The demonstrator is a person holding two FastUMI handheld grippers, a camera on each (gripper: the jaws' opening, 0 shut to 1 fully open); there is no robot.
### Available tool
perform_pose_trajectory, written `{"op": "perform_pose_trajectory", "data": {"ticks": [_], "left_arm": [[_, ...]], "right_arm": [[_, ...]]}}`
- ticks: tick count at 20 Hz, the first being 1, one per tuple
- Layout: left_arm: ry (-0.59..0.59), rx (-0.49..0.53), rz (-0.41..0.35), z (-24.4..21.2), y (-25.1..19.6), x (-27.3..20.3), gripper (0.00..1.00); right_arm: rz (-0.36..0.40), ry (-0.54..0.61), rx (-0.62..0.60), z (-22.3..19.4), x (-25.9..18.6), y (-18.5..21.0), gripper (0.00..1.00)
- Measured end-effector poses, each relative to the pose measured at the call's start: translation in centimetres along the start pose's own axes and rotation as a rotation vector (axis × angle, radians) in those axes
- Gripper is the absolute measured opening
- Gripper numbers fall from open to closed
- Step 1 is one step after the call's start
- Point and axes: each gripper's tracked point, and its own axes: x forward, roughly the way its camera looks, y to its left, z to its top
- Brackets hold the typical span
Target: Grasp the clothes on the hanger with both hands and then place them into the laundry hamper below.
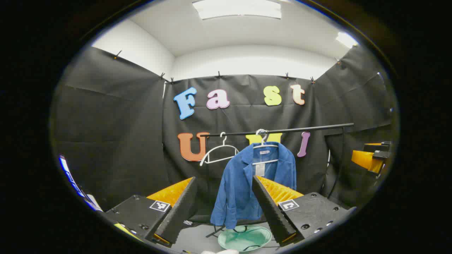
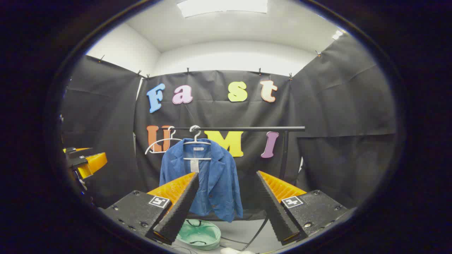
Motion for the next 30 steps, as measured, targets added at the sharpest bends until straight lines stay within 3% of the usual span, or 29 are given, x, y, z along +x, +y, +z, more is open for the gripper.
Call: {"op": "perform_pose_trajectory", "data": {"ticks": [5,6,8,9,22,28,30], "left_arm": [[-0.001,-0.007,-0.012,0.2,-0.4,0.1,0.96],[-0.003,-0.007,-0.004,0.2,-0.2,0.1,0.92],[-0.008,-0.003,0.004,0.4,0.0,0.4,1.0],[-0.007,-0.002,0.001,0.4,-0.1,0.4,0.96],[0.033,0.004,-0.02,-2.0,-0.4,1.4,0.99],[0.056,0.011,-0.02,-4.5,-2.8,5.0,0.96],[0.067,-0.001,-0.036,-5.3,-4.6,6.7,0.99]], "right_arm": [[-0.001,0.006,-0.022,-0.1,0.1,0.2,1.0],[-0.005,0.006,-0.029,0.0,0.1,0.1,1.0],[-0.01,-0.004,-0.037,-0.1,0.2,0.2,1.0],[-0.012,-0.003,-0.042,-0.1,0.2,0.1,1.0],[-0.052,0.054,-0.066,-2.3,1.0,-0.6,1.0],[-0.021,0.086,-0.089,-4.3,5.9,0.1,1.0],[0.018,0.099,-0.081,-5.0,8.1,0.9,1.0]]}}
